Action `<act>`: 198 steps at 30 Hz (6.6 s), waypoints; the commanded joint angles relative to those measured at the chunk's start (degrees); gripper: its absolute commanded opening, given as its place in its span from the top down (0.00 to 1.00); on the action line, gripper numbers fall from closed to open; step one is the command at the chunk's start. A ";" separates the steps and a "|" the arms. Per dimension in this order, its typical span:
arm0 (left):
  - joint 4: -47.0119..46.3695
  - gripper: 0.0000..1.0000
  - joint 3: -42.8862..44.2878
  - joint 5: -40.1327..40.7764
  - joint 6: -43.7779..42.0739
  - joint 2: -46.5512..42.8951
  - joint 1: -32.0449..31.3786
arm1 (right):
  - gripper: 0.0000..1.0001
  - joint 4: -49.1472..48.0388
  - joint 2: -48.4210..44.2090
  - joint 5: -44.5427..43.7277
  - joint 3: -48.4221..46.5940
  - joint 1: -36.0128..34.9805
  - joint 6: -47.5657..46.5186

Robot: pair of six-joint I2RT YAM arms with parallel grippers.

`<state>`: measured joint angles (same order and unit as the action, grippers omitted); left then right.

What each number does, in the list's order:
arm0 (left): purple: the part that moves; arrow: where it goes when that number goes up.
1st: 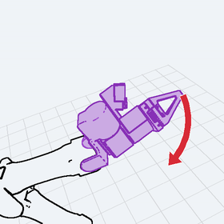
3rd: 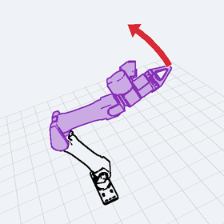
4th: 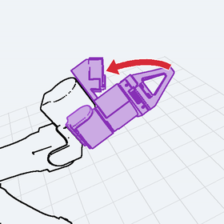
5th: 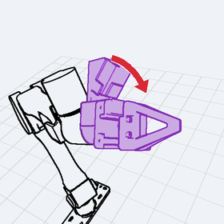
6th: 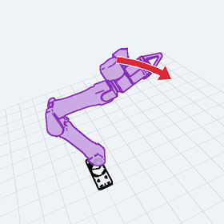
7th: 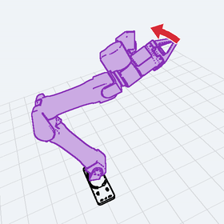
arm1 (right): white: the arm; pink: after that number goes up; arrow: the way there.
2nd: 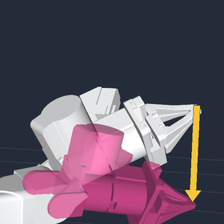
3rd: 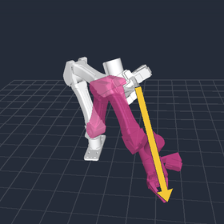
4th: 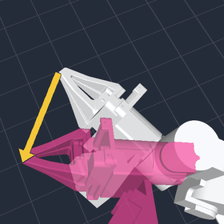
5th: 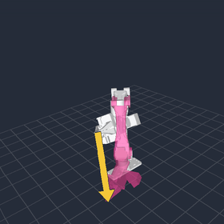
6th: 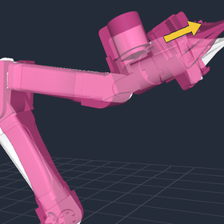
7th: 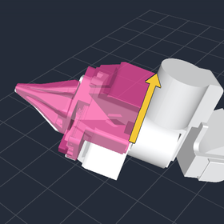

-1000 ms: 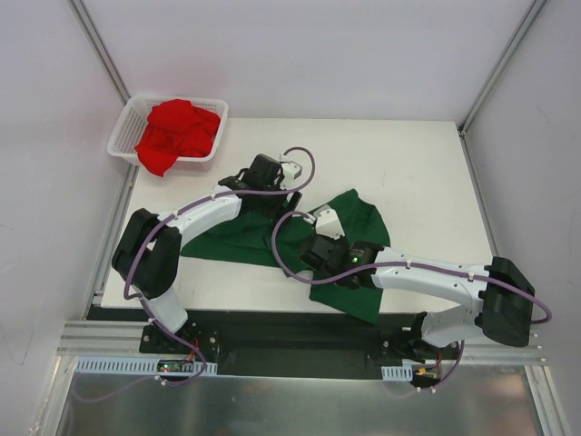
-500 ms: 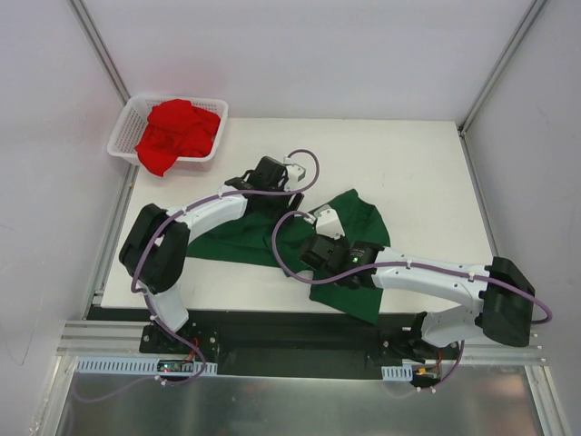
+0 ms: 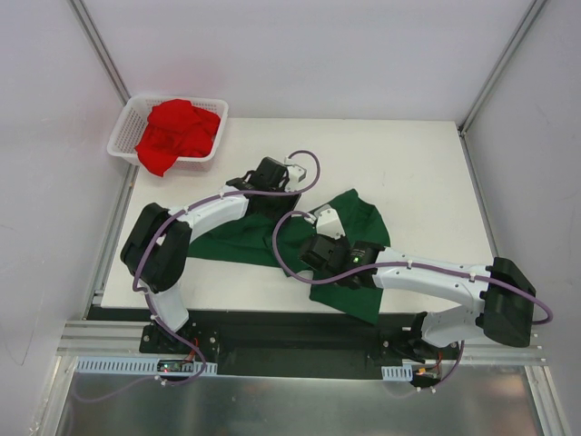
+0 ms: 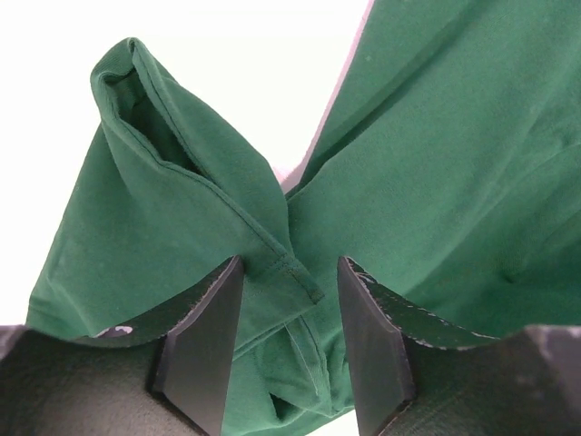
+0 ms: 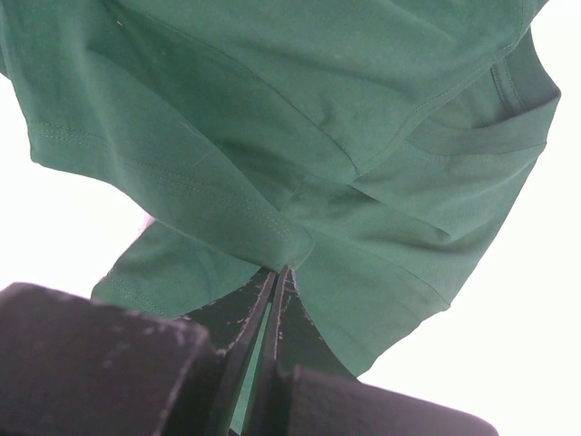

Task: Fold and stack the t-shirts
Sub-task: Flatten out the tshirt

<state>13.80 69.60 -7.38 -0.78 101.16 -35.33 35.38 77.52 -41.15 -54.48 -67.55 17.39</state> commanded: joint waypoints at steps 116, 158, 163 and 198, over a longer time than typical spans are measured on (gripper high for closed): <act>44.92 1.00 58.66 -7.25 -0.62 -62.14 5.02 | 0.99 13.06 -42.71 34.41 -62.81 29.23 -31.26; 1.23 1.00 17.59 -4.14 -6.08 -3.86 21.01 | 0.99 -2.14 -1.83 10.12 -19.97 39.51 -25.38; 0.52 1.00 17.49 -1.33 -6.69 -5.55 21.01 | 0.99 -0.75 -2.73 3.80 -22.24 42.40 -25.03; -2.73 1.00 51.51 13.00 -9.24 32.08 21.01 | 0.99 -2.05 29.79 -4.30 -36.14 51.55 -17.03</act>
<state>13.89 118.50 3.03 -9.50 132.97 -14.90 38.11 104.99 -43.53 -88.01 -16.16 0.03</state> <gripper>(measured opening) 0.020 0.019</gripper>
